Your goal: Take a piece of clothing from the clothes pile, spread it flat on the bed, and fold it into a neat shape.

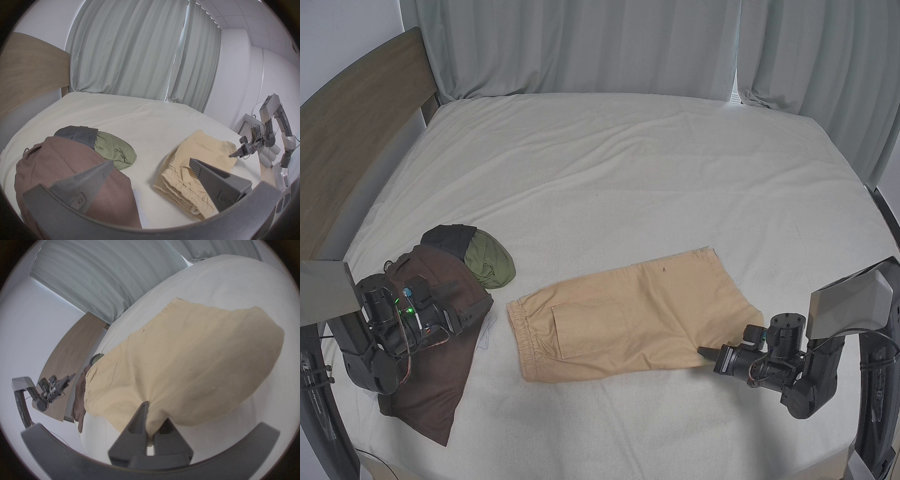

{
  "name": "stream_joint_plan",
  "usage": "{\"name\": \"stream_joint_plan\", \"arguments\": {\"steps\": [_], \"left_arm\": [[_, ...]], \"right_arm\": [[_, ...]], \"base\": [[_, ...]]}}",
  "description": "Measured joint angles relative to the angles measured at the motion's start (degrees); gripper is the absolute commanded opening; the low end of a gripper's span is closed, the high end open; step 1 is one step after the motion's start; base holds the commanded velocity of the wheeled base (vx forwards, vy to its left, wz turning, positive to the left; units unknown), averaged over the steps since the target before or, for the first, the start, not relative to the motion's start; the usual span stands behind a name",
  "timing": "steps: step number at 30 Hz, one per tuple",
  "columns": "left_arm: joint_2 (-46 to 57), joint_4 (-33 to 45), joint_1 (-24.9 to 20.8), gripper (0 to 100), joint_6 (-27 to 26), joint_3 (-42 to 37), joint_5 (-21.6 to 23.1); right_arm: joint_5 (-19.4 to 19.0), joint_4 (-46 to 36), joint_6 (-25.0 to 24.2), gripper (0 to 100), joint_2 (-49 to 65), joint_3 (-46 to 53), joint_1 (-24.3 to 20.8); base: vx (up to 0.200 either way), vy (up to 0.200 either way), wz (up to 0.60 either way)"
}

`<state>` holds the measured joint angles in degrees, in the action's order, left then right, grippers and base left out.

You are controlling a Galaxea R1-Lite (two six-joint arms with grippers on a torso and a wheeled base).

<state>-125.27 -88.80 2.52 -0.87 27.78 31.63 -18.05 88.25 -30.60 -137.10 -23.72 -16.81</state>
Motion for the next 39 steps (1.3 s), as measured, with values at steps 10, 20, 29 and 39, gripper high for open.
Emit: {"name": "stream_joint_plan", "arguments": {"steps": [10, 20, 29, 39], "left_arm": [[0.1, 0.0, -0.2, 100, 0.3, 1.0, 3.8], [0.2, 0.0, -0.2, 100, 2.2, 2.1, 10.2], [0.2, 0.0, -0.3, 100, 4.5, 3.3, 10.6], [0.2, 0.0, -0.2, 100, 5.0, 3.5, 10.6]], "right_arm": [[0.0, 0.0, 3.7, 0, 3.2, 10.0, 0.6], [0.1, -0.1, 3.7, 100, 3.5, 11.0, 0.8], [-0.1, -0.1, 4.0, 100, 4.5, 16.3, -1.1], [0.1, -0.1, 4.2, 100, 10.5, 22.1, -9.1]], "base": [[0.0, 0.0, 0.0], [0.0, 0.0, 0.0], [0.0, 0.0, 0.0], [0.0, 0.0, 0.0]]}}
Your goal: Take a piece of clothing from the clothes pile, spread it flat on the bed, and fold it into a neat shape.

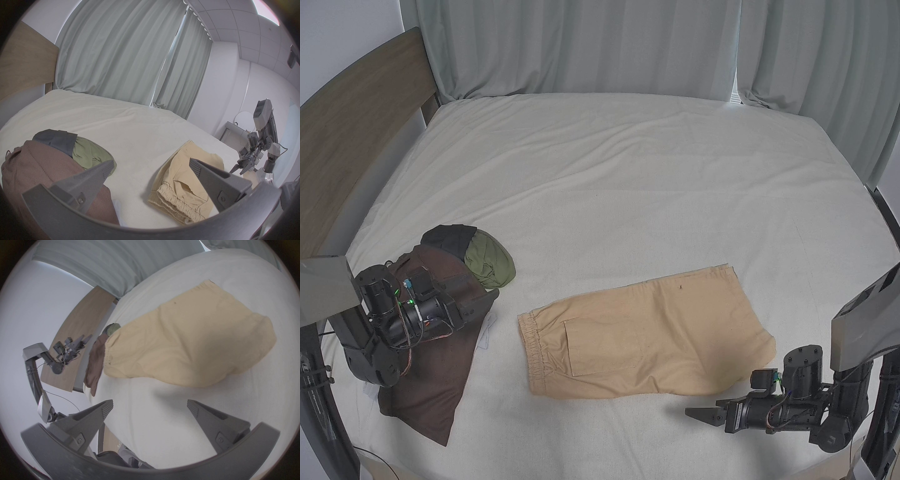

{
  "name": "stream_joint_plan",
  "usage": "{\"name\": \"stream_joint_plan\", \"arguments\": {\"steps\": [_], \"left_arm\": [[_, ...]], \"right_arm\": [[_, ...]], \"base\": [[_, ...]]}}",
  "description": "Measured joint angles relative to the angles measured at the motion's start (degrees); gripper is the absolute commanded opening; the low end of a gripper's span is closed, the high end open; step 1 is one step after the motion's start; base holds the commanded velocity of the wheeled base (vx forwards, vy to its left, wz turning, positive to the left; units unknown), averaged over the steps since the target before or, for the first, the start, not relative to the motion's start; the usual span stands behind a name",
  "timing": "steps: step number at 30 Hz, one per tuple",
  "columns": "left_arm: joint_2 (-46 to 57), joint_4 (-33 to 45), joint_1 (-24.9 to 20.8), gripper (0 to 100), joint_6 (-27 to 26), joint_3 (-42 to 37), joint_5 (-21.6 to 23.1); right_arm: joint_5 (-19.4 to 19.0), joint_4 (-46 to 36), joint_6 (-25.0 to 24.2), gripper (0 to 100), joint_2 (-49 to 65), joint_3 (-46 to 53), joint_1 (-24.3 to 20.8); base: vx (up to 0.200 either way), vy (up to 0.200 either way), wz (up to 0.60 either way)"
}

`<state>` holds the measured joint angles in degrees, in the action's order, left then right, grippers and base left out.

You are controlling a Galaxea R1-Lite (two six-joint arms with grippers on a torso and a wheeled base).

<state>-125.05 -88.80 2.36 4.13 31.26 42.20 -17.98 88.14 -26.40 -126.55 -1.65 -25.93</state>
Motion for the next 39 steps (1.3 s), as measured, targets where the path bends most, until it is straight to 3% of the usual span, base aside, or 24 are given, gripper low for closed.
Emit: {"name": "stream_joint_plan", "arguments": {"steps": [7, 14, 23, 39], "left_arm": [[0.0, 0.0, -0.1, 100, -0.3, -0.1, 0.1], [0.0, 0.0, -0.1, 100, -0.2, -1.2, 0.2], [0.0, 0.0, -0.8, 100, -0.3, -3.0, 0.9], [-0.9, 0.0, -2.9, 100, -0.2, -6.7, 1.8]], "right_arm": [[0.2, 0.0, 0.0, 100, 5.7, 0.2, -3.8], [0.0, 0.0, -0.6, 100, 9.1, -4.2, -3.6], [-2.8, 0.0, -4.0, 100, 10.0, -13.4, 1.5], [-7.6, 0.0, -5.1, 100, 12.3, -16.3, 11.4]], "base": [[0.0, 0.0, 0.0], [0.0, 0.0, 0.0], [0.0, 0.0, 0.0], [0.0, 0.0, 0.0]]}}
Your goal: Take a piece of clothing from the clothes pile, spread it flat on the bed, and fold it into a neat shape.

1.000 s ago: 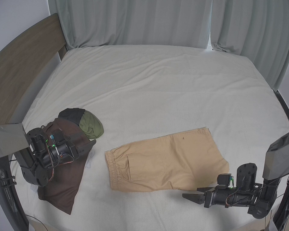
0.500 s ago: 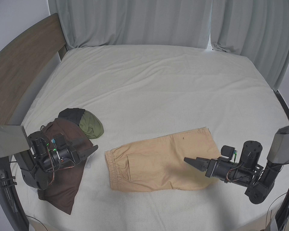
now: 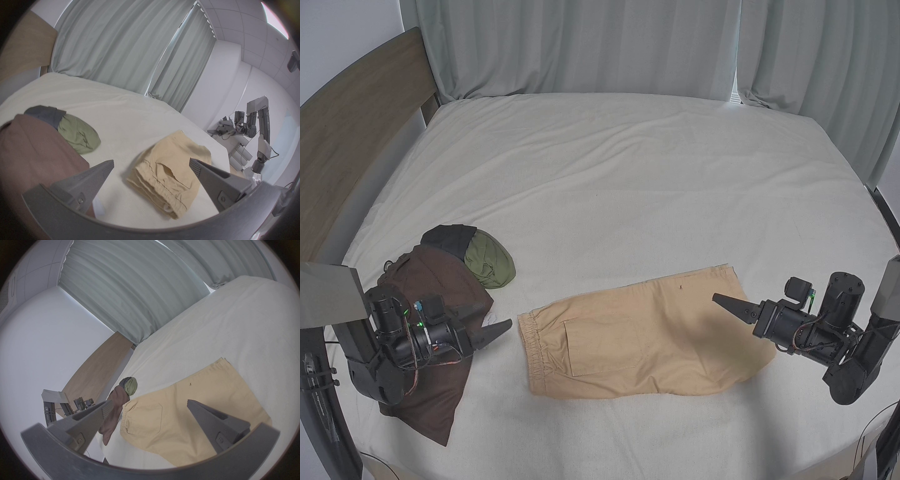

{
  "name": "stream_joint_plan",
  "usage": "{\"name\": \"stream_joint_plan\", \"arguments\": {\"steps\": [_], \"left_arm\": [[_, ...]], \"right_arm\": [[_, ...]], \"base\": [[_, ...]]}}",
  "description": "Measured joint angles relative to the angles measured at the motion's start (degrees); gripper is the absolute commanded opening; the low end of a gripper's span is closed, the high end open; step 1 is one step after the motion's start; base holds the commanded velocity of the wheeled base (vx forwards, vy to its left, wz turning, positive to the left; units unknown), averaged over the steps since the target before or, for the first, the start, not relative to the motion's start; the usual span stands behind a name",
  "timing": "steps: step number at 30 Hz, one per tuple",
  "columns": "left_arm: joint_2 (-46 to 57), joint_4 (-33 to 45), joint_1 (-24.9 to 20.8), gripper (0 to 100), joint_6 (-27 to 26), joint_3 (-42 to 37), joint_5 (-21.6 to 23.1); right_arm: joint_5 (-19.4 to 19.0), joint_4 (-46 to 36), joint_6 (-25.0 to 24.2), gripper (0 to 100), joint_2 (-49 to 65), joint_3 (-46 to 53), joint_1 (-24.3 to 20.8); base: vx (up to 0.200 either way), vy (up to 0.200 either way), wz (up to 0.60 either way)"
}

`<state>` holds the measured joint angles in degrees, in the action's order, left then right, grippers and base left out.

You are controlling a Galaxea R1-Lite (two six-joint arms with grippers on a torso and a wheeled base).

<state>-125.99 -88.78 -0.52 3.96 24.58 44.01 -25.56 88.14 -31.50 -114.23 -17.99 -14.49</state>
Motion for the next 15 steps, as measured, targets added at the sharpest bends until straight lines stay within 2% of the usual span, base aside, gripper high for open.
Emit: {"name": "stream_joint_plan", "arguments": {"steps": [15], "left_arm": [[-5.1, 0.0, -3.3, 100, 0.4, -1.5, -0.1]], "right_arm": [[-0.1, 0.0, 0.1, 100, 0.7, 0.0, 0.7]], "base": [[0.0, 0.0, 0.0]]}}
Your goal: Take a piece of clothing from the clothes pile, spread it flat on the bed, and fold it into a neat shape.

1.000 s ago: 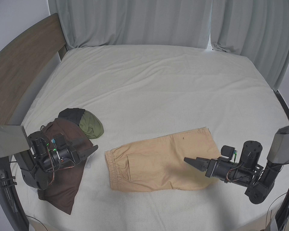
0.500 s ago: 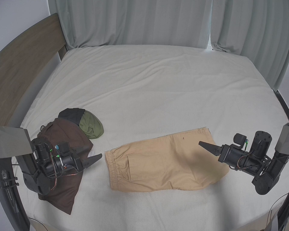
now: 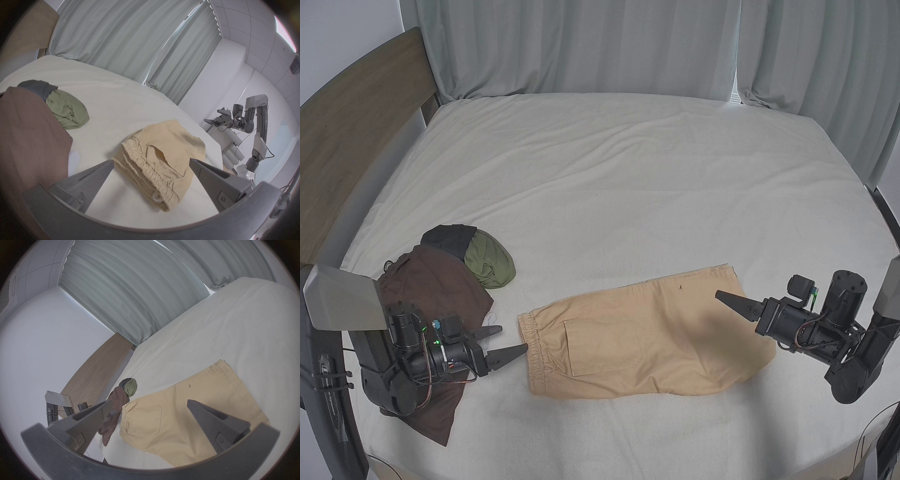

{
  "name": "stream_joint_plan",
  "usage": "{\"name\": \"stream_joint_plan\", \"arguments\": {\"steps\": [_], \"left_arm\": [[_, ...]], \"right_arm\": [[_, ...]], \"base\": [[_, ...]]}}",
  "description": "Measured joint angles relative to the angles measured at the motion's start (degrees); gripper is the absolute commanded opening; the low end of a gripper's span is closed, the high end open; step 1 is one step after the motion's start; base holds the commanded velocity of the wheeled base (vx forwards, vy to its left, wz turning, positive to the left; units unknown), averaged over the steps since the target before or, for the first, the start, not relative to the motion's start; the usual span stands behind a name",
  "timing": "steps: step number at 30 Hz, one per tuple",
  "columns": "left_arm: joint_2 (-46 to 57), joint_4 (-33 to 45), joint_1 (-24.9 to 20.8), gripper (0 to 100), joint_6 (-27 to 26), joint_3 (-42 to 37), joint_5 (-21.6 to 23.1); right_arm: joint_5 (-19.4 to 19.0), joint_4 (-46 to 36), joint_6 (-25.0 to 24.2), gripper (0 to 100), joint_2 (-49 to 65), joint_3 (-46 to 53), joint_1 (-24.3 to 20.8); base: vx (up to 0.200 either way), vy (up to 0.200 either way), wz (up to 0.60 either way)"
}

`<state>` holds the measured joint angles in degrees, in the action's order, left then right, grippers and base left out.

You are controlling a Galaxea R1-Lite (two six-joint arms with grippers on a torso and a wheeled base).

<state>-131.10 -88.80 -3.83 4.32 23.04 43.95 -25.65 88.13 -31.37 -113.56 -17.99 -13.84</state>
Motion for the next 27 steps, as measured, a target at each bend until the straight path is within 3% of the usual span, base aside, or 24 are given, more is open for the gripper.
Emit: {"name": "stream_joint_plan", "arguments": {"steps": [27], "left_arm": [[-11.5, 0.0, -3.1, 100, 0.4, 2.4, -0.7]], "right_arm": [[0.0, 0.0, 0.0, 100, 0.0, 0.3, -0.1]], "base": [[0.0, 0.0, 0.0]]}}
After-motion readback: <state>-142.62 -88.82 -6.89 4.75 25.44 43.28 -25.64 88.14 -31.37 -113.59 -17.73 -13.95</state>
